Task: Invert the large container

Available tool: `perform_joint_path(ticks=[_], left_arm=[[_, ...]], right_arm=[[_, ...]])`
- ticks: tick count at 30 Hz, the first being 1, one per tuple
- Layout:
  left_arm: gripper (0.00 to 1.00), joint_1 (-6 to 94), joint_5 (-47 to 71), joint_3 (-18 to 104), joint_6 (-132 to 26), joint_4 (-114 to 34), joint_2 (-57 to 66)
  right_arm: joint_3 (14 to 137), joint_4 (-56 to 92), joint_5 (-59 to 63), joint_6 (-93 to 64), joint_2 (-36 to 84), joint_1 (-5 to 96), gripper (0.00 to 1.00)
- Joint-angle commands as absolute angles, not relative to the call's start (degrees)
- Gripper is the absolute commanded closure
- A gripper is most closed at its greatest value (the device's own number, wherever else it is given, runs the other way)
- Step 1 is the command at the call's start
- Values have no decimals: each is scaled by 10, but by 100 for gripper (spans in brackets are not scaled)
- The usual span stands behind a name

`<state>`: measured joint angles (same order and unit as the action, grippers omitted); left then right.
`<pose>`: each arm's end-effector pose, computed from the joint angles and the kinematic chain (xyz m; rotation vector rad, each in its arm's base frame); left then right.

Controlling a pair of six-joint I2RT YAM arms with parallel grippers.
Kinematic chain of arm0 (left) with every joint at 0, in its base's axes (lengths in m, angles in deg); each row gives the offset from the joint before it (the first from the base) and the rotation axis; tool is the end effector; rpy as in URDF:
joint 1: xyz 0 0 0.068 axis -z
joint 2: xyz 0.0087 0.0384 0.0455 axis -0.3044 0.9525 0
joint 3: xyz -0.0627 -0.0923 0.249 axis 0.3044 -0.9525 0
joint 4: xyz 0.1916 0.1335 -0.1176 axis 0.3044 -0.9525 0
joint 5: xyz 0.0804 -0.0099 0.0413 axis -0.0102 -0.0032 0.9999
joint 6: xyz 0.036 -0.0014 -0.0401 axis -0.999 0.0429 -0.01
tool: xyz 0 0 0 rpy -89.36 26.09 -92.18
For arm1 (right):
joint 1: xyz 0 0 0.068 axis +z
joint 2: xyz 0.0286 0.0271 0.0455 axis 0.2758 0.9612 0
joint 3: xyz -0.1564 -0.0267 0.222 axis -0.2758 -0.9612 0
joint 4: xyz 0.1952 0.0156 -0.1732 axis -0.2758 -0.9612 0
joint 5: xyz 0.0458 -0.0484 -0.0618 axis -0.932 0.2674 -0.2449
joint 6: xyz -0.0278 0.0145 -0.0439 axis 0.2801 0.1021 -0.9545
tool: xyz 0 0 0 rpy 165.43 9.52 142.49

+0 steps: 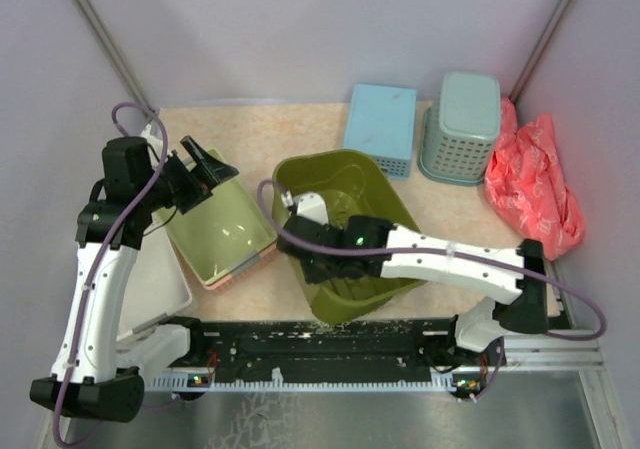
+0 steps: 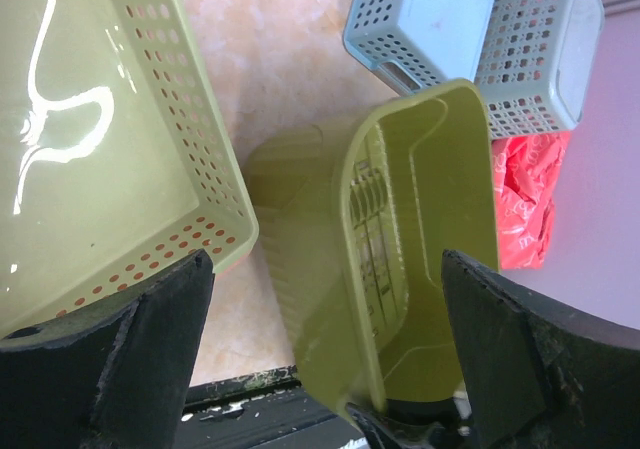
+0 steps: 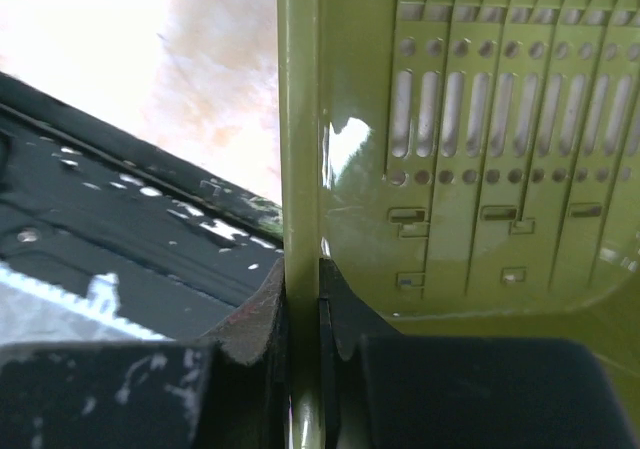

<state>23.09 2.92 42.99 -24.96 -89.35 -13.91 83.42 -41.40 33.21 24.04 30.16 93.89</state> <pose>0.1852 -0.0280 0.3999 -0.4598 2.1501 -0.7694 0.0772 0.2935 0.3247 -0.5968 2.4966 0.2738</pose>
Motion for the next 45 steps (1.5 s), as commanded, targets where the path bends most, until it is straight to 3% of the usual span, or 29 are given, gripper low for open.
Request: perform_joint_path(ticks=[1,6,10,17,28,38,45], left_arm=[[1,228,-24,461,-273,-836,-152],[1,227,-28,531,-323,-844,-146],[1,228,-75,549,-307,-814,-144],[1,228,-144,488,-271,-757,-152],[1,232,-169,482,-292,-773,-150],[1,252,-273,428,-323,-862,-223],[1,252,-288,386,-344,-895,-246]], right_arm=[[925,-343,231,224,197,864,100],[872,-218,67,282,101,762,100],[753,-45,-50,378,33,698,100],[536,208,-121,539,-53,650,100],[340,345,-113,668,-131,598,100],[223,484,-266,755,-165,451,100],[215,403,-368,711,-182,396,100]])
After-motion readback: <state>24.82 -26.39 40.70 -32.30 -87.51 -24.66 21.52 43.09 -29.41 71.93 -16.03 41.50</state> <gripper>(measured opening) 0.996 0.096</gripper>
